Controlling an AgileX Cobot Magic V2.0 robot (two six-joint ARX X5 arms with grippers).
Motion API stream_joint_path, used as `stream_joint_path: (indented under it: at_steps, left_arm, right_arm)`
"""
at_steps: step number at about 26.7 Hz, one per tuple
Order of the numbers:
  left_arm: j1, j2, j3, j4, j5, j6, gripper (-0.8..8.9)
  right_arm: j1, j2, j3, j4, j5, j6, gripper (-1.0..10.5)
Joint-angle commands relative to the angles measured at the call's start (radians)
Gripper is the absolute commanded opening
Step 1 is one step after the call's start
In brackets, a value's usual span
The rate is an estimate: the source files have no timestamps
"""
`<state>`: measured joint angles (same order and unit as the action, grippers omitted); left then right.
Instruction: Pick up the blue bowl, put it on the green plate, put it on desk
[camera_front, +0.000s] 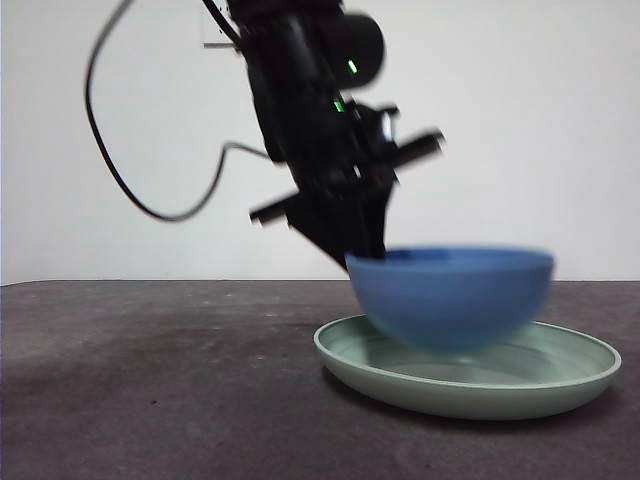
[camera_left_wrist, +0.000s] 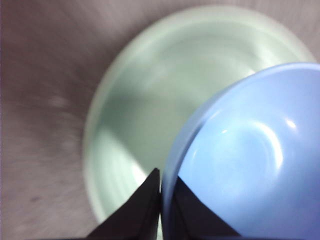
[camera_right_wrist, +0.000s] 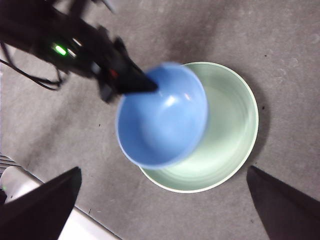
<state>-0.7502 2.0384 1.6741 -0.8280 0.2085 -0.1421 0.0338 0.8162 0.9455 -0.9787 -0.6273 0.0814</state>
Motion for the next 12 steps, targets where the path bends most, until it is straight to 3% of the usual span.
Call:
stream_joint_path:
  at_steps: [1, 8, 12]
  left_arm:
    - [-0.012, 0.037, 0.024, 0.018, -0.004, 0.013, 0.09]
    - [-0.017, 0.05, 0.024, 0.043, -0.003, -0.029, 0.1]
    - [-0.017, 0.05, 0.024, 0.042, -0.003, -0.061, 1.25]
  right_arm:
    - [0.003, 0.006, 0.016, 0.008, -0.001, -0.015, 6.1]
    - [0.003, 0.006, 0.016, 0.005, -0.001, -0.015, 6.1]
    - [0.003, 0.006, 0.016, 0.005, -0.001, -0.014, 6.1]
